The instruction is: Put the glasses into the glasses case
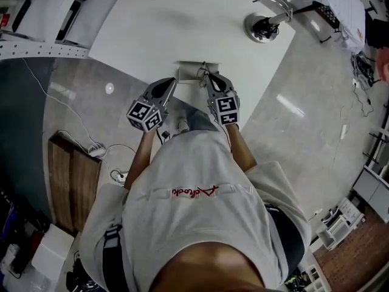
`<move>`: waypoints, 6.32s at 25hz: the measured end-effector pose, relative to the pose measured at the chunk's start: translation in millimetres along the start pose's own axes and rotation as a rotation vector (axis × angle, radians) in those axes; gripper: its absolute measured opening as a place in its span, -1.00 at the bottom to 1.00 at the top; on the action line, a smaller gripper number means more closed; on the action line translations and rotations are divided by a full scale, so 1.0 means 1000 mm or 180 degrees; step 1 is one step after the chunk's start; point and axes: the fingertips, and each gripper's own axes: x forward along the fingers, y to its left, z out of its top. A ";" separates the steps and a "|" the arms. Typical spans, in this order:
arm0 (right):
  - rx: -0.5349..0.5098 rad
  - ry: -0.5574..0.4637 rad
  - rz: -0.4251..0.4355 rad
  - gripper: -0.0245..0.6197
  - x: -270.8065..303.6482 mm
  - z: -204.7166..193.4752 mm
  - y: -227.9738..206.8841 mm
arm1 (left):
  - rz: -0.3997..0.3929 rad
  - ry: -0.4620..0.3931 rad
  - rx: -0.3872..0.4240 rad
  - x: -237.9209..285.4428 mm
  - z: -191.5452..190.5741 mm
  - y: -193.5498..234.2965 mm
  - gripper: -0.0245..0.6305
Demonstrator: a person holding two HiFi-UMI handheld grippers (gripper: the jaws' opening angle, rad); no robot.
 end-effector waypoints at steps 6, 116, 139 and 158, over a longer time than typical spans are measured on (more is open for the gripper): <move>-0.0261 -0.0143 0.0019 -0.89 0.006 0.037 -0.003 | 0.0028 -0.0059 -0.0001 -0.008 0.005 0.005 -0.90; 0.0504 -0.1421 0.0374 -0.90 -0.174 0.061 0.120 | -0.0387 -0.0536 0.0644 -0.104 0.001 -0.159 -0.90; 0.0377 -0.1114 0.0631 -0.91 -0.302 -0.043 0.154 | -0.0239 -0.0481 0.0511 -0.139 -0.099 -0.293 -0.90; 0.0250 -0.1185 0.0515 -0.91 -0.404 -0.113 0.190 | -0.0228 -0.0475 0.0620 -0.194 -0.170 -0.383 -0.90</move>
